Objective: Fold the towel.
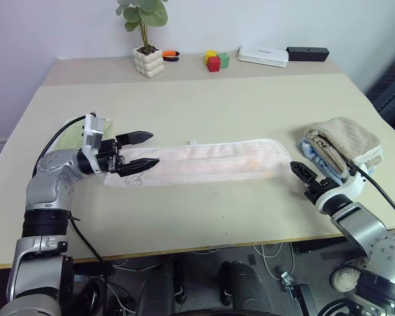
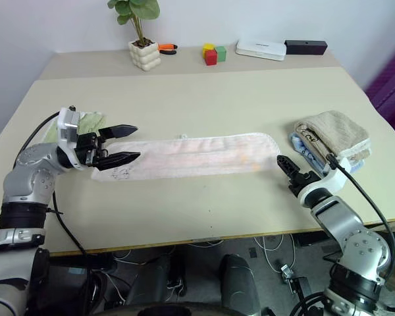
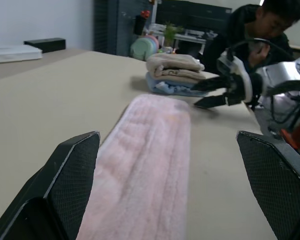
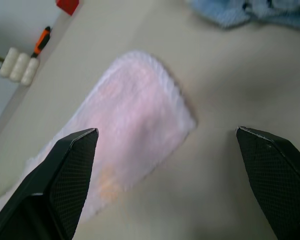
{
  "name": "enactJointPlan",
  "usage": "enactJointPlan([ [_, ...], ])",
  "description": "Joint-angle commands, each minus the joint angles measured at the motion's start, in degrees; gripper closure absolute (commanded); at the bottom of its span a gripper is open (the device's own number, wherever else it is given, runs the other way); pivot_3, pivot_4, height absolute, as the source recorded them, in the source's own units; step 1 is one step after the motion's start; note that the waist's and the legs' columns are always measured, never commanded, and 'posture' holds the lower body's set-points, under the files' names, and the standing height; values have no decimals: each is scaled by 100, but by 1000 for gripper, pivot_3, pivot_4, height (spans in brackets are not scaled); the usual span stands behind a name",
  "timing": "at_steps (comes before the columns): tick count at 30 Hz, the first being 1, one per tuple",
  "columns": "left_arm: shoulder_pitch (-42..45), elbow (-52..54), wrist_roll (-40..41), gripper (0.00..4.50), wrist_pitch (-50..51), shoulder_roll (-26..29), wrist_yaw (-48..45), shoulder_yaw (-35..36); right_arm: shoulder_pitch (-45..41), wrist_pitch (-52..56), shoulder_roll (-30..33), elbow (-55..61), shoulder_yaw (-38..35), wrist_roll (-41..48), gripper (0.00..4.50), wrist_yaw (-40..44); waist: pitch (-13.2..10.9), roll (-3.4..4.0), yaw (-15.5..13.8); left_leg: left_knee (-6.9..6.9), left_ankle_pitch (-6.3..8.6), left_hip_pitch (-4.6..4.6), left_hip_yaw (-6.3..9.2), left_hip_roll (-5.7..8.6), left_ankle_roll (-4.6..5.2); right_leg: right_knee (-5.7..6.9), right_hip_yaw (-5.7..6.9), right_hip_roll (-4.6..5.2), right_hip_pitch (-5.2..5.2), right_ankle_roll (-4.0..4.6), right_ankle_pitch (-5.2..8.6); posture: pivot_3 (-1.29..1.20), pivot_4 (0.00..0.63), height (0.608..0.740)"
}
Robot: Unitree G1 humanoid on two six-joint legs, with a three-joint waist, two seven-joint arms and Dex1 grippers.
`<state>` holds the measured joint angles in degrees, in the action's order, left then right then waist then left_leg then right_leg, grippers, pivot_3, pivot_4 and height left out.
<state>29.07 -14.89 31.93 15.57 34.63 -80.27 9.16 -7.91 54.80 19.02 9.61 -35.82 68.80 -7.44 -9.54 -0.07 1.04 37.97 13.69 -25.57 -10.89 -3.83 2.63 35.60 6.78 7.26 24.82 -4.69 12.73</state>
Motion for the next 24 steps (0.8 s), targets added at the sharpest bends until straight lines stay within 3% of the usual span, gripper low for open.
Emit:
enactJointPlan([
  [1, -82, 520, 150, 24, 77, 17, 206, 90, -187, -30, 95, -311, 61, -20, 7, -34, 0, 0, -2, 0, 0, 0, 0, 0, 0, 0, 0, -1, -1, 0, 0, 0, 150, 740],
  [11, -632, 1408, 394, 24, 296, 53, 728, 254, -447, 192, 183, -741, 367, -213, 7, 29, 7, -7, 21, 0, 2, 11, 1, -3, 1, -11, 0, -4, -15, 1, -2, 0, 150, 740],
  [24, -545, 1300, 421, 24, 181, -111, 848, 109, -239, 560, -66, -296, 438, 711, 7, -287, 9, -10, 21, -9, 1, 11, 2, -14, -3, -18, 1, -16, -13, 3, -2, 0, 150, 740],
])
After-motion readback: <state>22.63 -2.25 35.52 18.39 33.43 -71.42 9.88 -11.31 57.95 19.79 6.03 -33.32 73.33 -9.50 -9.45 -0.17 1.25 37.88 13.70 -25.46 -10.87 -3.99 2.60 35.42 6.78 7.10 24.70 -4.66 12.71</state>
